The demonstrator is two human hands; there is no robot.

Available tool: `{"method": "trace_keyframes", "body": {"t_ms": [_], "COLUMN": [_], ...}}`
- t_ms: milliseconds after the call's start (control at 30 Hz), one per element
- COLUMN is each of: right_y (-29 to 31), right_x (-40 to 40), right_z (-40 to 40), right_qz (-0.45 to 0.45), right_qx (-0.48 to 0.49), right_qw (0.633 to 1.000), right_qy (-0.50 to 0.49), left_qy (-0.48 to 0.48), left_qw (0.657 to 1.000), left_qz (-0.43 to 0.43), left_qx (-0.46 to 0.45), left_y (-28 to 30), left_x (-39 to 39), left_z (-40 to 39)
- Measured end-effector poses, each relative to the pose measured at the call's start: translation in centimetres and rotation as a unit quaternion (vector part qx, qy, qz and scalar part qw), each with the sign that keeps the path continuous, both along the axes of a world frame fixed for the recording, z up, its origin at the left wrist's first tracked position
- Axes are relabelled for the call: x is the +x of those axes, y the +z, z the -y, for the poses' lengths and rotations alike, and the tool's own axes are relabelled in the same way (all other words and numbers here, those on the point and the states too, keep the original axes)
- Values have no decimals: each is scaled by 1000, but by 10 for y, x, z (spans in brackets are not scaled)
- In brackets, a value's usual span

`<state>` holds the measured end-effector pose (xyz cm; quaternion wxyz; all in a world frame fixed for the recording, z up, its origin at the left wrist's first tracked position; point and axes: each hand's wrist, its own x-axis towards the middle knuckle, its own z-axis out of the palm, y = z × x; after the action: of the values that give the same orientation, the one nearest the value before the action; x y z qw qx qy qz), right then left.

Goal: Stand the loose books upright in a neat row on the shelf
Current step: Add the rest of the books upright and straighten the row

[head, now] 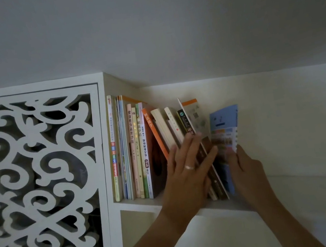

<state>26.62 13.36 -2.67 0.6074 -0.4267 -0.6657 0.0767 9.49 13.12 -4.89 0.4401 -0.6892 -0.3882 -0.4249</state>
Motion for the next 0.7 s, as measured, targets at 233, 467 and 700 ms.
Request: {"method": "trace_keyframes", "body": {"t_ms": [233, 467, 700], "right_y": [-2, 2, -5], "right_x": [-2, 4, 3], "right_z": [-1, 9, -6], "right_qz": [101, 74, 148], "right_qx": [-5, -62, -38], "right_qw": [995, 995, 988], "right_qy": [-6, 5, -24], "left_qy": [-65, -203, -189], "left_qw": [996, 953, 920], "left_qz": [50, 226, 342], "left_qx": [-33, -16, 29], "left_y": [6, 16, 16], "left_x": [15, 62, 73], "left_z": [-3, 1, 26]}}
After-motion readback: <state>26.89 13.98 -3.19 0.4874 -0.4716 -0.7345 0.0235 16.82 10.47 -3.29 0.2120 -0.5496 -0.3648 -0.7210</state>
